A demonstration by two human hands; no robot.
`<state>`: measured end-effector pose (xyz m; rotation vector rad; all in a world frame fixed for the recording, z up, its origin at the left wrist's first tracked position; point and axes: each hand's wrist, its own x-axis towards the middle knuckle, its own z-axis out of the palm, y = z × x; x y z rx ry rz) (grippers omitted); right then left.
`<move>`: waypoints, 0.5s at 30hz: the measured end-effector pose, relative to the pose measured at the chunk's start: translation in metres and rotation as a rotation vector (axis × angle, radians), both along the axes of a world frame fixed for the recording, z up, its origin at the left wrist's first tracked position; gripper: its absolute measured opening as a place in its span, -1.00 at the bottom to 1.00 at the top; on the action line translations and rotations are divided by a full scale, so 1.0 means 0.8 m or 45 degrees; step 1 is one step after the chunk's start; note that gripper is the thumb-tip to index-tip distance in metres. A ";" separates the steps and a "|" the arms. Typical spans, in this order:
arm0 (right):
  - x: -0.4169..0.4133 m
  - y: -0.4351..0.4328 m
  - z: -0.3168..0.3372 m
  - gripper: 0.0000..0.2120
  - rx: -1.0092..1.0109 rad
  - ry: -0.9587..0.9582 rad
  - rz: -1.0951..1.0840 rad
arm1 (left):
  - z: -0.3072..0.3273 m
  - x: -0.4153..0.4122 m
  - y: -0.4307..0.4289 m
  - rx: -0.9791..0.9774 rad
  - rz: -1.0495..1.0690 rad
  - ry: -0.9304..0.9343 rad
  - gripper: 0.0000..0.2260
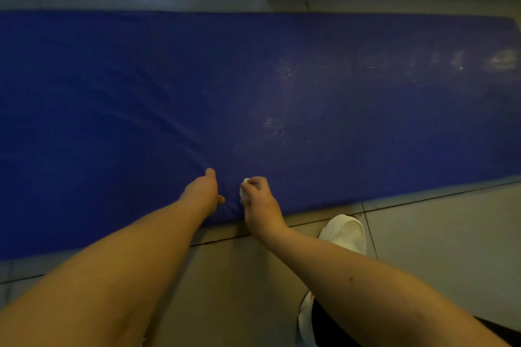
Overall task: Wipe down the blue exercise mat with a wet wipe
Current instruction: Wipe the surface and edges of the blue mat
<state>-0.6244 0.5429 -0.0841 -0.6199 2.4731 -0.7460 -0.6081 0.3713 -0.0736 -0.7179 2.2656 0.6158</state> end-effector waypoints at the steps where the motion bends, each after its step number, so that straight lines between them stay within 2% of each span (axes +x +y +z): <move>1: 0.002 -0.004 0.000 -0.81 0.022 0.001 -0.007 | 0.002 0.000 0.001 -0.013 -0.013 0.010 -0.51; 5: 0.008 -0.015 -0.003 -0.86 0.050 -0.045 0.069 | 0.006 0.003 0.003 -0.021 -0.014 0.014 -0.51; 8: -0.002 -0.017 0.000 -0.79 0.009 -0.010 0.204 | 0.007 0.001 0.005 0.000 0.017 -0.033 -0.53; 11: -0.002 -0.015 -0.001 -0.83 0.052 0.107 0.294 | 0.004 0.000 0.005 0.026 0.087 -0.040 -0.60; 15: 0.005 -0.006 -0.011 -0.76 0.118 0.217 0.376 | 0.003 0.003 0.006 0.014 0.080 -0.040 -0.57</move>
